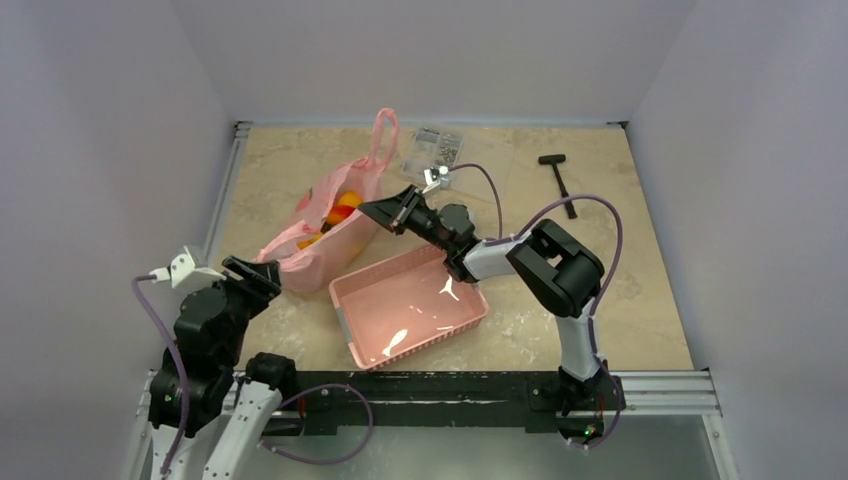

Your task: Take the fake fruits out of the plastic bag

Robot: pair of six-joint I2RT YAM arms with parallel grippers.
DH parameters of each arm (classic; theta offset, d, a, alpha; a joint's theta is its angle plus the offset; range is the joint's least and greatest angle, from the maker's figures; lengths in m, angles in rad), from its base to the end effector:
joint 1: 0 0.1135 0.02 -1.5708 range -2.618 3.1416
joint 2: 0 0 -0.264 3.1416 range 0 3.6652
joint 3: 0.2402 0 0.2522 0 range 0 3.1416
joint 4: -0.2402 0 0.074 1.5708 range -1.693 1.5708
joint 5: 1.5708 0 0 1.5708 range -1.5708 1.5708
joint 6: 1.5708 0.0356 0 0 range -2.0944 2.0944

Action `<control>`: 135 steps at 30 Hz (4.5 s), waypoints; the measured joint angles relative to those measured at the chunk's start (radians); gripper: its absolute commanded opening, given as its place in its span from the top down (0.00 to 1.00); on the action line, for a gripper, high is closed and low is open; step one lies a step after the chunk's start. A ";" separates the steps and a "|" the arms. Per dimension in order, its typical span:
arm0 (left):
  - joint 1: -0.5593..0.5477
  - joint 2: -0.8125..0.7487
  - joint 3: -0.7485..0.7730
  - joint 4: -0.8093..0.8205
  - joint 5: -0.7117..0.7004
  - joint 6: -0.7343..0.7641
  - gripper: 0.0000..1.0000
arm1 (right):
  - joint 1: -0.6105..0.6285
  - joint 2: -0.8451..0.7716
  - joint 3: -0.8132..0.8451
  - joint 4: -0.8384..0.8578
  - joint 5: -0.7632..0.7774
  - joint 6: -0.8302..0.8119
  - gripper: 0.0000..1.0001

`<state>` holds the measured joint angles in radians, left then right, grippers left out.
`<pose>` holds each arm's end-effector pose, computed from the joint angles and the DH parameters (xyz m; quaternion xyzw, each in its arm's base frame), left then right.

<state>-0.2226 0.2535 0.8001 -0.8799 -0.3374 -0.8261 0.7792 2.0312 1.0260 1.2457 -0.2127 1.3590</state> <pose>0.0457 0.0017 0.3231 -0.3316 0.7378 -0.1679 0.5634 0.2970 0.3039 0.2013 0.0954 0.6120 0.7175 0.3188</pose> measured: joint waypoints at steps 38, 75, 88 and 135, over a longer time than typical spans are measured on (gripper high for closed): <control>-0.093 1.115 0.523 0.204 0.237 0.890 0.17 | -0.001 -0.192 -0.084 -0.258 -0.006 -0.299 1.00; 0.078 0.979 0.591 0.031 0.284 0.754 0.00 | 0.143 -0.228 -0.059 -0.570 0.380 -0.536 0.47; 0.077 0.584 0.343 0.006 0.283 0.548 0.03 | 0.150 -0.332 0.109 -0.885 0.462 -1.007 0.07; 0.077 0.427 0.118 0.009 0.381 0.506 0.36 | 0.002 -0.739 -0.084 -1.066 0.225 -0.861 0.06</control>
<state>-0.1452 0.6807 0.9180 -0.8707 0.0433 -0.3202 0.7811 1.2926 0.9421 0.1795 0.0128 0.4980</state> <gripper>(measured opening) 0.499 0.912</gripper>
